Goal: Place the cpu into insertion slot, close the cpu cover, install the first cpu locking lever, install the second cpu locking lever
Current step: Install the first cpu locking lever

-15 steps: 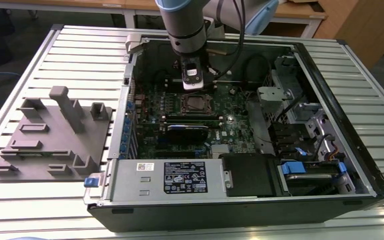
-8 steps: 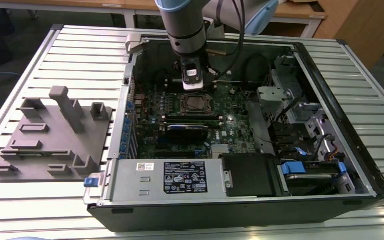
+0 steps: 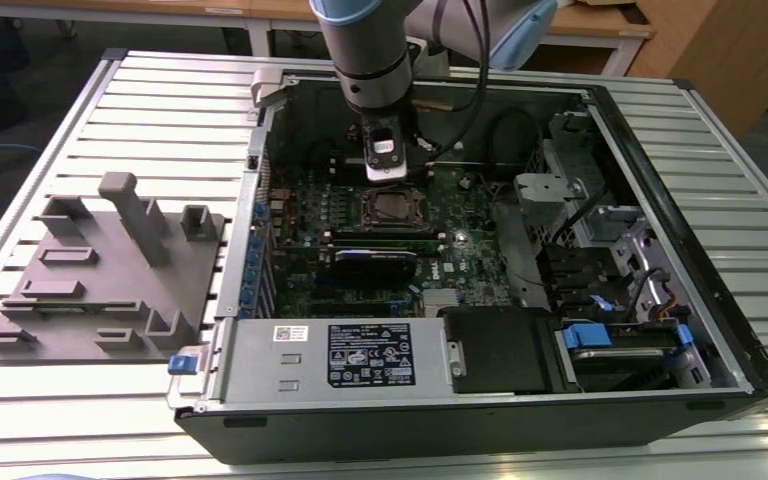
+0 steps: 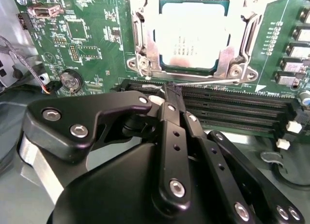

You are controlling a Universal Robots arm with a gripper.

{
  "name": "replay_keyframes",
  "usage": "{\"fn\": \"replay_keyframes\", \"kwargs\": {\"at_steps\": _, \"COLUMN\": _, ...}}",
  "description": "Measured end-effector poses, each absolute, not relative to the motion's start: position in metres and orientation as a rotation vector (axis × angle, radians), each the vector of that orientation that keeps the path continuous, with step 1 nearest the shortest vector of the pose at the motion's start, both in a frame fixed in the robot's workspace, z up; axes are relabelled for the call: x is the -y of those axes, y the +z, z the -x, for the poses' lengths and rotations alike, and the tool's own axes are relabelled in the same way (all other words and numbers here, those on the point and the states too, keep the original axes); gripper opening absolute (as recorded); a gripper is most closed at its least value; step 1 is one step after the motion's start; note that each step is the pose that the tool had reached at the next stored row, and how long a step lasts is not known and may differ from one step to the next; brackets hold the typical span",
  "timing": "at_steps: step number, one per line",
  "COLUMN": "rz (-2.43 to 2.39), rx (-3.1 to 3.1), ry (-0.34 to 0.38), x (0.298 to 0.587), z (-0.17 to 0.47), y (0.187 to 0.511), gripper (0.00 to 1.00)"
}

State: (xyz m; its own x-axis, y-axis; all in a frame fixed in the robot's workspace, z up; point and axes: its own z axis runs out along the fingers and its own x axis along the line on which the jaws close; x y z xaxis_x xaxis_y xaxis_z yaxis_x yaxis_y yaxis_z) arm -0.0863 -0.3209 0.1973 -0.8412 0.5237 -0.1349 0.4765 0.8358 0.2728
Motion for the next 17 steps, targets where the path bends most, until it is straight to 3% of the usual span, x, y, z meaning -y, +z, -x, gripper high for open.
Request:
{"fn": "replay_keyframes", "kwargs": {"at_steps": 5, "rz": -0.767, "rx": -2.808, "ry": 0.296, "x": 0.3172, "z": 0.0865, "y": 0.1957, "gripper": 0.10}}
{"fn": "replay_keyframes", "kwargs": {"at_steps": 17, "rz": -0.760, "rx": -2.809, "ry": 0.285, "x": 0.3133, "z": 0.0865, "y": 0.1944, "gripper": 0.10}}
